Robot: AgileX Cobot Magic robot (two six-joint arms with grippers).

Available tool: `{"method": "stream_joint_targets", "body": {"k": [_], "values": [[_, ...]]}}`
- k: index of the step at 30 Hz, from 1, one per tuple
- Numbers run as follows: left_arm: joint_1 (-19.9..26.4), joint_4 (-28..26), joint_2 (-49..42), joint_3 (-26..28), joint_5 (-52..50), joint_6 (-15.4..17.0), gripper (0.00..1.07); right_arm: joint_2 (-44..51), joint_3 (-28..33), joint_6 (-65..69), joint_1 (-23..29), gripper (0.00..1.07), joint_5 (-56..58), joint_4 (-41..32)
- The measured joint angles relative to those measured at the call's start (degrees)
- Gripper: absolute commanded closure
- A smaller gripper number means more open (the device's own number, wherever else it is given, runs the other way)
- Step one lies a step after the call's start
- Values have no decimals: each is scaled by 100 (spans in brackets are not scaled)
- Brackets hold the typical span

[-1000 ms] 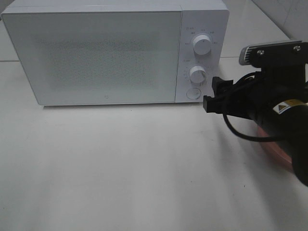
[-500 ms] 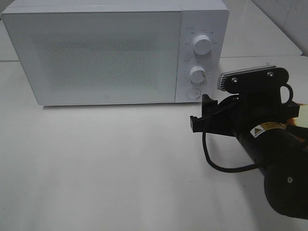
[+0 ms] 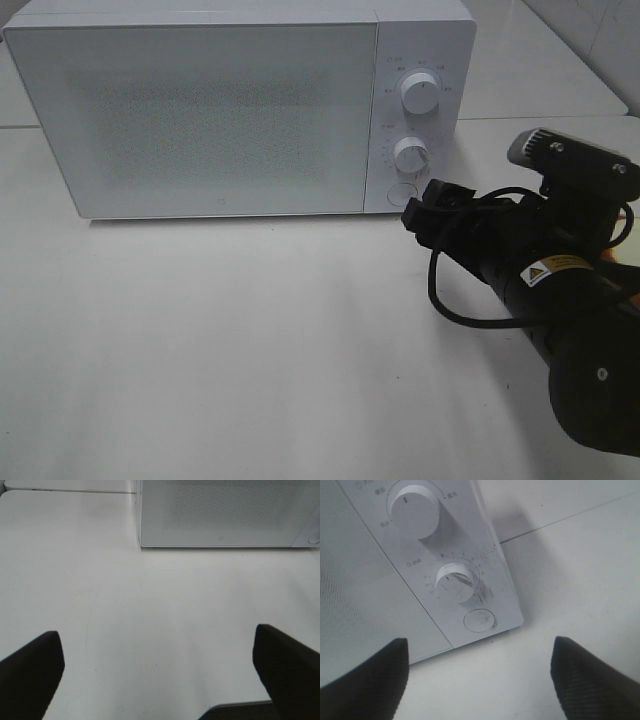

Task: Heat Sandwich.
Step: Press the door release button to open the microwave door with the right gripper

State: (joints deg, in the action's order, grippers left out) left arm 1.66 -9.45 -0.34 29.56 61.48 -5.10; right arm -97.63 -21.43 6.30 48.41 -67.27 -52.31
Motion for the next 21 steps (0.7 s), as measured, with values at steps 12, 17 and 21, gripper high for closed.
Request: {"method": "stream_joint_targets", "body": {"k": [12, 17, 21], "values": [[0, 0, 0, 0, 0, 0, 10, 0, 0, 3776, 0, 31, 0, -11], [0, 0, 0, 0, 0, 0, 10, 0, 0, 4629, 0, 39, 6, -11], [0, 0, 0, 0, 0, 0, 10, 0, 0, 5202, 0, 55, 172, -11]]}}
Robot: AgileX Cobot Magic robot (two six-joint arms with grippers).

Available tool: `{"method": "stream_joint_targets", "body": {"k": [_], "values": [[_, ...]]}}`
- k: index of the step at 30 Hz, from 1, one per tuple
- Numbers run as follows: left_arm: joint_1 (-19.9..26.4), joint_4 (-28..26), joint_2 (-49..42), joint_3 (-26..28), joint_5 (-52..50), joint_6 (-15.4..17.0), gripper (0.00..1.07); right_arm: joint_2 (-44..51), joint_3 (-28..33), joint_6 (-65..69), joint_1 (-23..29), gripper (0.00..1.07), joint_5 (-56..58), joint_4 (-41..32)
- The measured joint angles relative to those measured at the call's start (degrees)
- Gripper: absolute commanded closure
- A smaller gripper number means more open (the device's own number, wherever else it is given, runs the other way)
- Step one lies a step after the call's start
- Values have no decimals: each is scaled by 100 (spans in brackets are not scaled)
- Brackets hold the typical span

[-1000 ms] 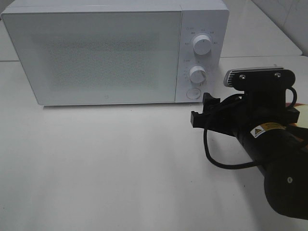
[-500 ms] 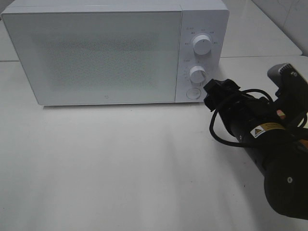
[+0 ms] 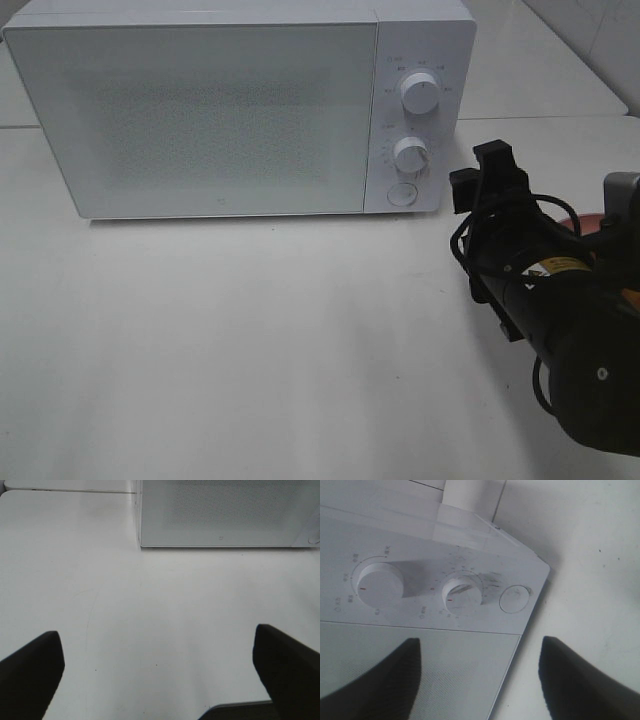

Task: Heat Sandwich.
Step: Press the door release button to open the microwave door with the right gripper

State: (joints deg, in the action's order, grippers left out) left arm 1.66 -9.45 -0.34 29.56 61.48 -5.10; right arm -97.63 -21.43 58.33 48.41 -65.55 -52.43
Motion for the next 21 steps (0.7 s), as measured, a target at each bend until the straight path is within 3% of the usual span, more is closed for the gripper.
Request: {"method": "stream_joint_targets", "body": {"k": [2, 3, 4, 6, 9, 21], "values": [[0, 0, 0, 0, 0, 0, 10, 0, 0, 143, 0, 61, 69, 0], [0, 0, 0, 0, 0, 0, 10, 0, 0, 241, 0, 67, 132, 0], [0, 0, 0, 0, 0, 0, 10, 0, 0, 453, 0, 81, 275, 0], [0, 0, 0, 0, 0, 0, 10, 0, 0, 493, 0, 87, 315, 0], [0, 0, 0, 0, 0, 0, 10, 0, 0, 590, 0, 107, 458, 0], [0, 0, 0, 0, 0, 0, 10, -115, 0, 596, 0, 107, 579, 0]]}}
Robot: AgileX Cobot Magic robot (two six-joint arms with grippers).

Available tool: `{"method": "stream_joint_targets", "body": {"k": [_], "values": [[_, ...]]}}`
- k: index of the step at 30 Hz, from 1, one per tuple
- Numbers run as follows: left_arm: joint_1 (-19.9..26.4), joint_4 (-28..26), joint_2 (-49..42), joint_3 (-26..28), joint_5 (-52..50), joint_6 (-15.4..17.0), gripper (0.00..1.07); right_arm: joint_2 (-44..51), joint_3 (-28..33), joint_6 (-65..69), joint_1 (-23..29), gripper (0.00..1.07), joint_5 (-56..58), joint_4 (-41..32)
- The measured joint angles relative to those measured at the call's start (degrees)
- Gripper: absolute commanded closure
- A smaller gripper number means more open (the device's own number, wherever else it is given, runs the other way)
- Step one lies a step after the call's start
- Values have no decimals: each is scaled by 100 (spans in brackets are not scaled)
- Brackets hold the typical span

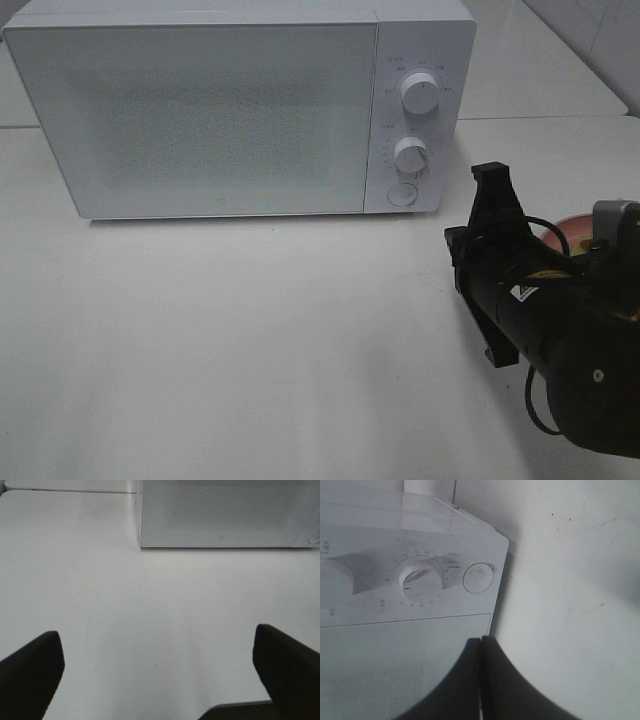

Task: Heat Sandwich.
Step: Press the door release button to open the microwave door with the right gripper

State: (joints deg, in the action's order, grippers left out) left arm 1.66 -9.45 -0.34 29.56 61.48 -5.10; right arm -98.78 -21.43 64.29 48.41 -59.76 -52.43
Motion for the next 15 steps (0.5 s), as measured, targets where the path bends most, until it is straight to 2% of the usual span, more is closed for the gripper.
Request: {"method": "stream_joint_targets", "body": {"k": [4, 15], "values": [[0, 0, 0, 0, 0, 0, 10, -143, -23, 92, -17, 107, 6, 23], [0, 0, 0, 0, 0, 0, 10, -882, -854, 940, -670, 107, 166, 1117]]}}
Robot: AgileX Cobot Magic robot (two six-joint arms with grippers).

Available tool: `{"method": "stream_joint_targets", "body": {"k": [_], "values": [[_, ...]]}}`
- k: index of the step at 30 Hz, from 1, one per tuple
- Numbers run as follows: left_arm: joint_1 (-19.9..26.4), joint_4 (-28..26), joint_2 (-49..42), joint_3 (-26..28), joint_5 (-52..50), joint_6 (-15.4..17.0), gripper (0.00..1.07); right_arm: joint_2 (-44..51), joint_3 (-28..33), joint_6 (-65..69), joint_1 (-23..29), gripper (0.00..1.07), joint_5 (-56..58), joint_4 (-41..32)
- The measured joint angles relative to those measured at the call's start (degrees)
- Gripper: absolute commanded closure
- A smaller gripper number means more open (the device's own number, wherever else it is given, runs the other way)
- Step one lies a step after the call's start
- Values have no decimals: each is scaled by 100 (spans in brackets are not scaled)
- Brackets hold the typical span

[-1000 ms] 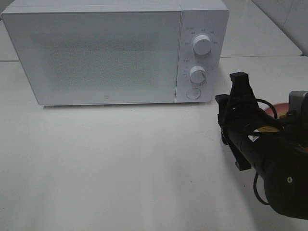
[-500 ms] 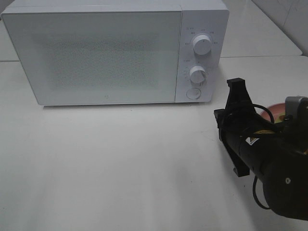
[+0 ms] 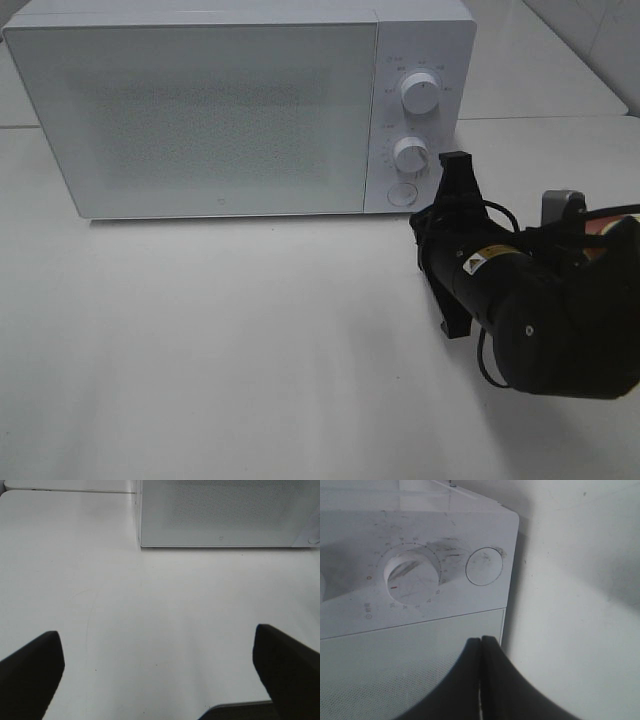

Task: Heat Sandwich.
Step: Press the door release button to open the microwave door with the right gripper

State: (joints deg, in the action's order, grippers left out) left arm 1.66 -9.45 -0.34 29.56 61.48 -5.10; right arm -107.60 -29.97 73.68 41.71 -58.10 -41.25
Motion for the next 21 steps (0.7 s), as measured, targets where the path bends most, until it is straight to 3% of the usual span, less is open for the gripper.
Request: {"method": "stream_joint_targets", "body": {"k": [21], "values": [[0, 0, 0, 0, 0, 0, 10, -1266, -1536, 762, -940, 107, 504, 779]]}}
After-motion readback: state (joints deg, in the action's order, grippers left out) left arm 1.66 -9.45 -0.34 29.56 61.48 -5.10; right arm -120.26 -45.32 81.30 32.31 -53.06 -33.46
